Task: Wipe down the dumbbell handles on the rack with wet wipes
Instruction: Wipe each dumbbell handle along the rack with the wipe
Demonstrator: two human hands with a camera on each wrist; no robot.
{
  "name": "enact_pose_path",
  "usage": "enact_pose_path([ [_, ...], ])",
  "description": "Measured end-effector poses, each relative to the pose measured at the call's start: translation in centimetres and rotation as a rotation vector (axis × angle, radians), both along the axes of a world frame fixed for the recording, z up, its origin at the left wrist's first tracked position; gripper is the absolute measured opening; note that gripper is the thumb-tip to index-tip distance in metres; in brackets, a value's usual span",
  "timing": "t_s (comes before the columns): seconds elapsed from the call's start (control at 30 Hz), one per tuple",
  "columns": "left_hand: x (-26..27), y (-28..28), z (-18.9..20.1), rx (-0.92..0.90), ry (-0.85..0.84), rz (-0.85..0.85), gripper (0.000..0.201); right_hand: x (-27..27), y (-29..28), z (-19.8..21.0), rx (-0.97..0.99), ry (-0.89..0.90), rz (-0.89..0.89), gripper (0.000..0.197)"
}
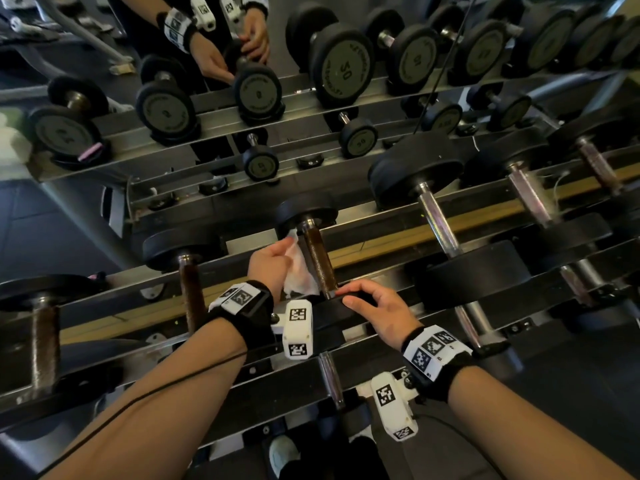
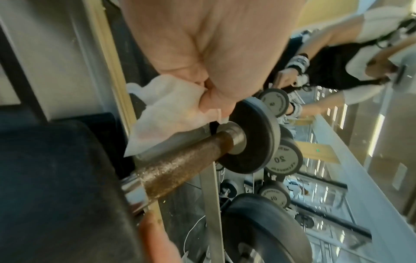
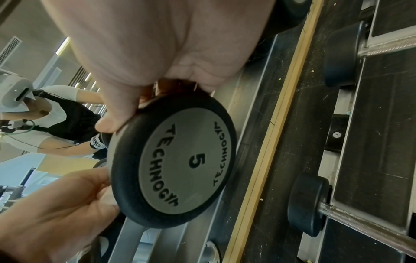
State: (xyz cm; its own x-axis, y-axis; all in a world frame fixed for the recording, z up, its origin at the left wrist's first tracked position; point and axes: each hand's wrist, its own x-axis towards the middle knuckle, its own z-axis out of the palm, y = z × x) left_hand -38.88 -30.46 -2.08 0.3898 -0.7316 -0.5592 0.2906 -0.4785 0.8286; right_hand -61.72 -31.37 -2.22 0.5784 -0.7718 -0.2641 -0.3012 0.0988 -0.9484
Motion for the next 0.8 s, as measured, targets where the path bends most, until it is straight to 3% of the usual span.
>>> enact_pose_path([
  [0.43,-2.0,3.0,-0.2,-0.026,0.07,-0.125,0.05,-0.1,0.0,-0.1,-0.01,0.016,0.026,0.016],
  [0.6,-1.4,1.2,-0.1,-0.078,0.047,-0.009,0.057,-0.1,-0.1,-0.2,-0.026,0.047,0.034,0.016],
  [0.8,-2.5,0.1,-0.3,-0.084,0.365,0.096,0.073,0.0,-0.2,-0.5,-0.021,0.053,0.022,0.016],
])
